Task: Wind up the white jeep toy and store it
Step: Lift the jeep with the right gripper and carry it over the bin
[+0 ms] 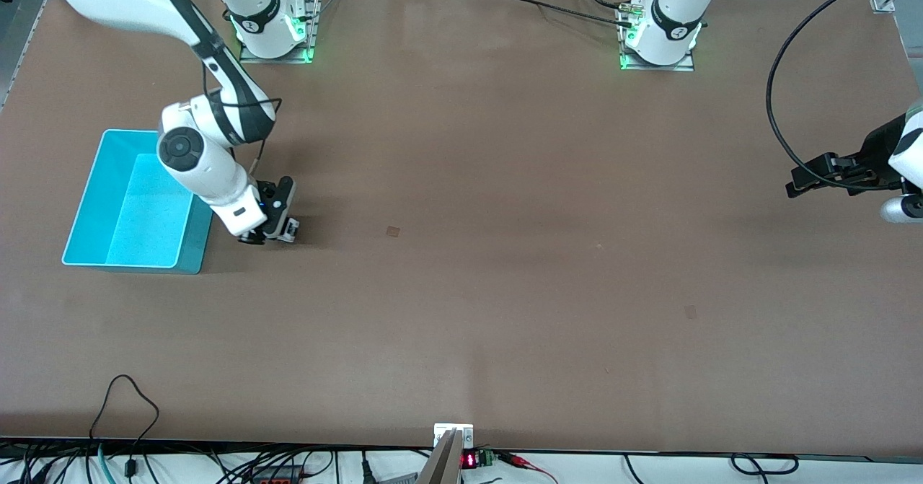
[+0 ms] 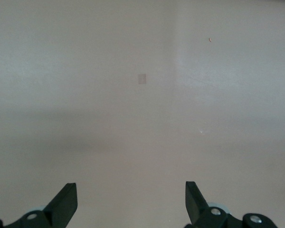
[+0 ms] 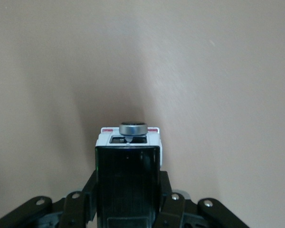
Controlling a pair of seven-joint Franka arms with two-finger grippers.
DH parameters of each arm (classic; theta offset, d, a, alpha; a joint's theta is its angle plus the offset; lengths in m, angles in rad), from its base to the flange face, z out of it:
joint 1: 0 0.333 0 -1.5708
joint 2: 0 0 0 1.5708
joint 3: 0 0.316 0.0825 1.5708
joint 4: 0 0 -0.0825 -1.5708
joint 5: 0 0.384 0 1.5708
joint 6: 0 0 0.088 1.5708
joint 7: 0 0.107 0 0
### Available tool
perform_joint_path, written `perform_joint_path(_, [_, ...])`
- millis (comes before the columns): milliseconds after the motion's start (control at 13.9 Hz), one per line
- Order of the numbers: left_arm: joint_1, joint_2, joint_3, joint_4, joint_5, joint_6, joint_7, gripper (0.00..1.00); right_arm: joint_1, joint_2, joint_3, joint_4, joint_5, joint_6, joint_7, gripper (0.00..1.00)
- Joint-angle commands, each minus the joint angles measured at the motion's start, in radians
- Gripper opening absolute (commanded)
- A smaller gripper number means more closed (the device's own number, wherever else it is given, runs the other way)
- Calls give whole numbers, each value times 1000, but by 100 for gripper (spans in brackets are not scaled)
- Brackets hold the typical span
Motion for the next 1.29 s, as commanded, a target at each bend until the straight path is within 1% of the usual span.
perform_joint_path(0, [-6,-19,3,-16,19,7,-4,100,-8,-140,5,-22,-13,-102,134,0])
perform_joint_path(144, [-6,-19,3,-16,19,10,-8,100,-18,-203,4,-22,-10,-147,249,0])
perform_joint_path(215, [-6,-19,2,-16,19,10,-8,100,-21,-224,-13,-22,-10,-152,312,0])
perform_joint_path(359, [-6,-19,-1,-17,18,9,-8,100,-20,-243,-77,-22,-10,-152,450,0])
perform_joint_path(574, [-4,-19,-1,-17,15,6,-9,100,-20,-252,-166,-22,-2,-153,605,1])
perform_joint_path(646, [-3,-19,-1,-17,14,4,-9,100,-20,-254,-191,-22,-2,-173,660,0])
perform_joint_path(718, [-3,-19,-1,-17,14,3,-9,100,-12,-258,-223,-21,1,-228,726,0])
perform_joint_path(862, [-3,-19,-1,-17,14,4,-9,100,-9,-260,-266,-21,2,-256,821,0])
perform_joint_path(1005, [-3,-19,-1,-17,14,-2,-9,100,-9,-246,-295,-22,2,-259,907,0])
perform_joint_path(1149, [-3,-19,0,-17,16,-4,-9,100,-20,-223,-303,-32,2,-262,1008,0])
perform_joint_path(1221, [-3,-19,0,-17,16,-5,-9,100,-20,-217,-315,-30,2,-270,1028,0])
